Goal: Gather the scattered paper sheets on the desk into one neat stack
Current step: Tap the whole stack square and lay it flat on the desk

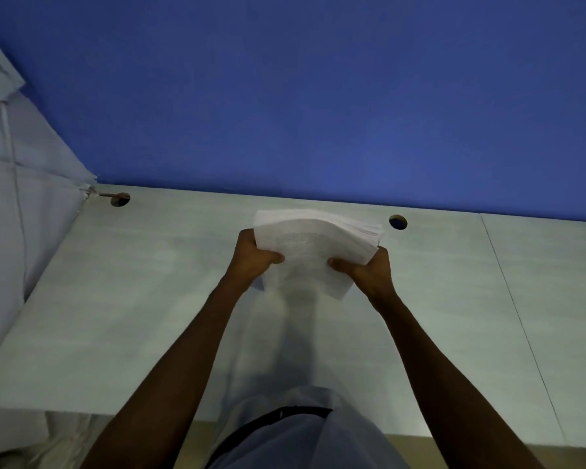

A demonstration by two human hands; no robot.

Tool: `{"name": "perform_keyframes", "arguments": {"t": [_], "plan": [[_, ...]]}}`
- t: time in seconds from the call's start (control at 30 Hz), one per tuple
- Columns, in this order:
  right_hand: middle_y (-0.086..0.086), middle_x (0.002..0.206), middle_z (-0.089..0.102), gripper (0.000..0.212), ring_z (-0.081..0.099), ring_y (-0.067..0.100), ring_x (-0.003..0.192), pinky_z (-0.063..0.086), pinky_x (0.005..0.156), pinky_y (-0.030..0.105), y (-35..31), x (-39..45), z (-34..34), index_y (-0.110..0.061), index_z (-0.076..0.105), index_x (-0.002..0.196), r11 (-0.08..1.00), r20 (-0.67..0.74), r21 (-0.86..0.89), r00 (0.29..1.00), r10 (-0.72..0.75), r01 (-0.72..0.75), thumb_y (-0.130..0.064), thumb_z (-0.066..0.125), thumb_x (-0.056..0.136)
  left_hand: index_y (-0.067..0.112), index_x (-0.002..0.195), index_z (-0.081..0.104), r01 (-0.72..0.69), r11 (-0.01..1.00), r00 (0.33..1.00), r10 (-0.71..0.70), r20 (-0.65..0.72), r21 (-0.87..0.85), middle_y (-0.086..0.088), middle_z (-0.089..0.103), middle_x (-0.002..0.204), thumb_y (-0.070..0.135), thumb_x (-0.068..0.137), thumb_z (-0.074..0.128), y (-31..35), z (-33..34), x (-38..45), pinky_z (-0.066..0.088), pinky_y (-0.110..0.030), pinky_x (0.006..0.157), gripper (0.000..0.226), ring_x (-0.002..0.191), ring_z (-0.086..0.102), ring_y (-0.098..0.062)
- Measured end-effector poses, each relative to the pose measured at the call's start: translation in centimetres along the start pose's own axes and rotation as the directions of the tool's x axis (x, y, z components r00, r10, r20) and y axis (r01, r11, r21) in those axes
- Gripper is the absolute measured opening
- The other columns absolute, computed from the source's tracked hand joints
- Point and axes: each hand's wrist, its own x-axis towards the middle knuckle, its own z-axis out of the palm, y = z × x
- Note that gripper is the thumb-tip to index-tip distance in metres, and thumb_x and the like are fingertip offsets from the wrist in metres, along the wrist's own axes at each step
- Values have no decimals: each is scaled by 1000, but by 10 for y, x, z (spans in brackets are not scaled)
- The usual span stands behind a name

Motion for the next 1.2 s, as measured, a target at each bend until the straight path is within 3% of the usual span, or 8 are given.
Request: {"name": "perform_keyframes", "arguments": {"t": [0.17,0.33,0.47,0.63,0.8,0.9,1.03,1.2], "plan": [[5,117,72,57,71,26,108,61,88,43,-9,8,-2,-19,66,118,1000,-23,-18,1000,7,-7,-12,95,69,9,108,65,31,999,999,-31,-30,-11,-8,67,114,-7,60,84,11,0,4,55,-49,95,55,111,64,-33],[-9,110,71,55,70,8,100,61,84,31,-21,12,-11,-35,63,106,999,-20,-6,999,-51,51,-12,95,68,8,132,57,10,999,999,-9,-37,36,-10,63,129,2,60,88,16,-7,11,54,-51,98,78,115,61,-28],[4,120,74,57,72,20,106,62,91,44,-16,6,-15,-11,68,124,1000,50,-21,999,8,-7,-11,92,72,6,136,54,71,996,997,-70,-28,49,-13,60,132,-12,69,78,-2,-4,7,49,-52,103,73,123,56,-32],[-10,95,73,36,72,-2,81,62,72,22,-49,11,-31,-25,71,98,982,107,-169,992,-63,81,-10,92,72,5,131,59,37,998,998,-35,-53,45,-15,62,128,-13,70,75,-9,-4,10,53,-50,98,65,113,58,-30],[-8,100,72,41,66,17,93,44,71,28,-108,28,-30,-30,75,107,559,379,-735,916,-129,383,-38,90,70,4,126,62,-10,1000,999,11,-49,29,-12,64,121,-12,72,75,-13,-2,12,56,-44,92,58,108,61,-29],[-5,111,70,53,63,21,104,39,75,31,-125,33,11,-34,71,118,273,502,-811,855,-127,517,-41,87,69,3,129,60,-43,999,999,44,-28,24,-11,63,122,-11,76,74,-18,-2,14,53,-38,92,57,114,60,-33],[1,122,69,51,63,27,110,38,78,29,-116,45,47,-27,69,127,213,563,-783,812,-157,584,-26,79,77,1,135,56,-4,1000,995,3,-98,-4,-16,62,132,-3,74,80,-41,2,20,50,-47,104,66,119,60,-34],[6,112,71,39,62,30,108,44,81,34,-121,53,27,-22,73,116,295,485,-801,853,-191,521,-26,80,78,5,150,30,441,788,855,-514,-65,-430,-20,50,142,18,41,101,-110,17,0,56,-44,91,131,121,58,-33]]}}
